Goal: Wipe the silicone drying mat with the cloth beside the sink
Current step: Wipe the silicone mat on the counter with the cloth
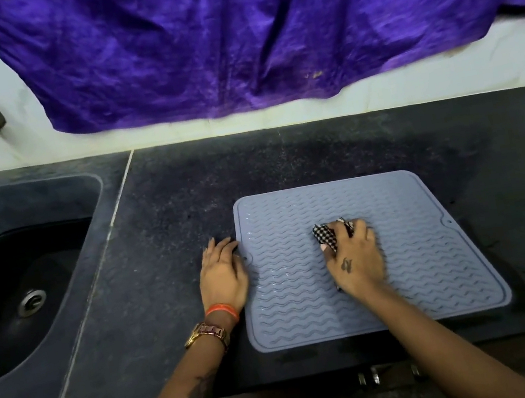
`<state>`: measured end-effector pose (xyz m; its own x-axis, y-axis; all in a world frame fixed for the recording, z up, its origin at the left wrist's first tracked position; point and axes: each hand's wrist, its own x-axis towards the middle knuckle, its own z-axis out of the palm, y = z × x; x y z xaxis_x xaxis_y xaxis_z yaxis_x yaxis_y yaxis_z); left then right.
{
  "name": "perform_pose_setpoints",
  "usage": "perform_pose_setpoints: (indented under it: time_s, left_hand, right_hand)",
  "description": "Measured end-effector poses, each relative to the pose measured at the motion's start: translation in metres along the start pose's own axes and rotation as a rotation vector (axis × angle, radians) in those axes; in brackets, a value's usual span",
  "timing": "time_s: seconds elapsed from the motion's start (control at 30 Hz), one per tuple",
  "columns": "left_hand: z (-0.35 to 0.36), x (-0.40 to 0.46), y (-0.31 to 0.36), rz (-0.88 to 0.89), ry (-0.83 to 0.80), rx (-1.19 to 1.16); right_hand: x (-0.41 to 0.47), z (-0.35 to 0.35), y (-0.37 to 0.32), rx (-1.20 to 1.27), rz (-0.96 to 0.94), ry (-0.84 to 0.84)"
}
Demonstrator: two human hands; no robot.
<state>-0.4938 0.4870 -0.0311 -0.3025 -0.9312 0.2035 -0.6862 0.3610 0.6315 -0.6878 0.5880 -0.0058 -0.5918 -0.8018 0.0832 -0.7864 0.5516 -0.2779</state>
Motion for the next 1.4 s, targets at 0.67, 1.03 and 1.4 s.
perform_pose_setpoints:
  time_s: [0.67, 1.03, 1.4]
  left_hand:
    - [-0.004, 0.0, -0.004, -0.035, 0.014, -0.25]
    - [-0.006, -0.004, -0.004, -0.072, 0.059, -0.334]
    - [-0.005, -0.005, -0.001, -0.077, 0.142, -0.348]
  right_hand:
    - [-0.038, 0.022, -0.088, 0.153, -0.161, -0.045]
    - [-0.069, 0.022, -0.096, 0.193, -0.289, -0.083]
    - [-0.102, 0.017, -0.081, 0.228, -0.43, -0.148]
